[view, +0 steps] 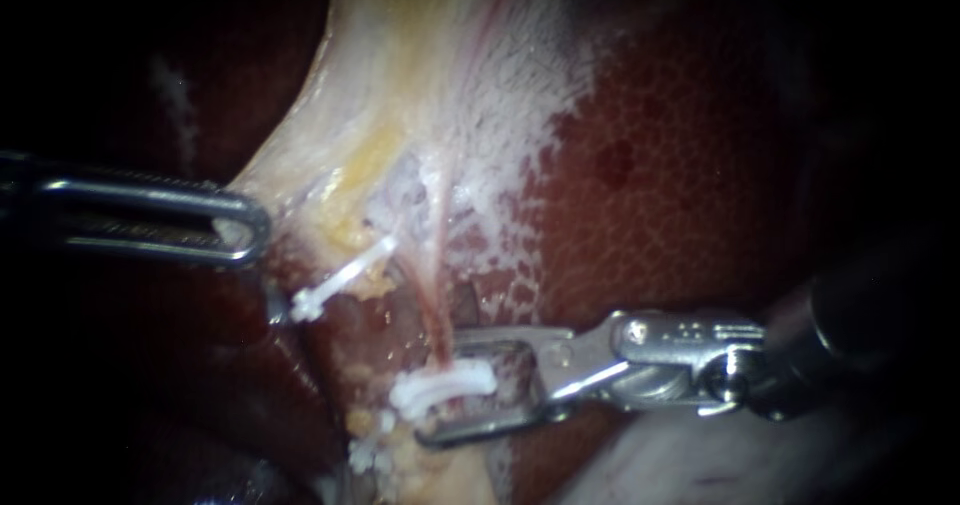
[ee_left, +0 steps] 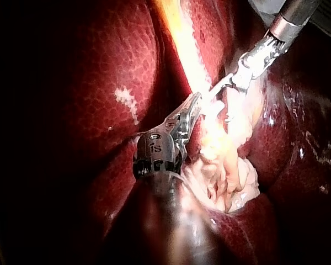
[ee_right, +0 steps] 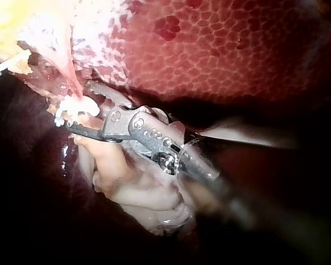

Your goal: Going back second clip right tube

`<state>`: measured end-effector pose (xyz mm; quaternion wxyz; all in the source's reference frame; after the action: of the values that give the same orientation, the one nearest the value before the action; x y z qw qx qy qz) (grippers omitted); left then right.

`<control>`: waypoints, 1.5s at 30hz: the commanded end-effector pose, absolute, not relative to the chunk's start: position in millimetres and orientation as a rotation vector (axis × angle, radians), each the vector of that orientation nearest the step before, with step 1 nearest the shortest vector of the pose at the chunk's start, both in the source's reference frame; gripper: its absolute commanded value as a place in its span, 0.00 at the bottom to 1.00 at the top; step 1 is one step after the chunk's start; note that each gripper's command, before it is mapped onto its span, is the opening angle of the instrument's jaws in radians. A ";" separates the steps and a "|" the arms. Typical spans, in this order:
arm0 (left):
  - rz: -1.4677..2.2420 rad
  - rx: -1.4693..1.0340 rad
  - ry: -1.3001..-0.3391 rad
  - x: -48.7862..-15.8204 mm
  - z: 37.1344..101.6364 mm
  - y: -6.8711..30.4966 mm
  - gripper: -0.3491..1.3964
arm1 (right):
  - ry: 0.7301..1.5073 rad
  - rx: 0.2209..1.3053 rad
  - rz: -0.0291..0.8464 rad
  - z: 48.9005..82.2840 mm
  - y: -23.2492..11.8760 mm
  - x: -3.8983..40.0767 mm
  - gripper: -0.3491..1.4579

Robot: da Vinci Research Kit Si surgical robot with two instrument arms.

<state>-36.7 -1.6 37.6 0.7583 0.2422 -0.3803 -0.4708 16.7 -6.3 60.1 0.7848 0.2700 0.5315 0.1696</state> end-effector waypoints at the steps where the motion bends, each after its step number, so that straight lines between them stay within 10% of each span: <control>1: -1.025 0.528 -0.829 -36.7 37.6 -1.6 0.00 | 1.149 0.568 0.362 60.1 -6.1 16.1 0.53; 20: -1.024 0.529 -0.829 -36.6 37.9 -1.6 0.00 | 1.220 0.387 0.101 57.6 -3.1 10.0 0.53; 45: -1.022 0.520 -0.824 -35.8 40.8 -0.9 0.00 | 1.238 0.359 0.040 55.7 -1.2 6.7 0.53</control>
<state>-35.7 -1.0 40.9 0.7610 0.2389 -0.3784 -0.4697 6.7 -1.2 55.6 0.7993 0.1673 0.5769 0.0186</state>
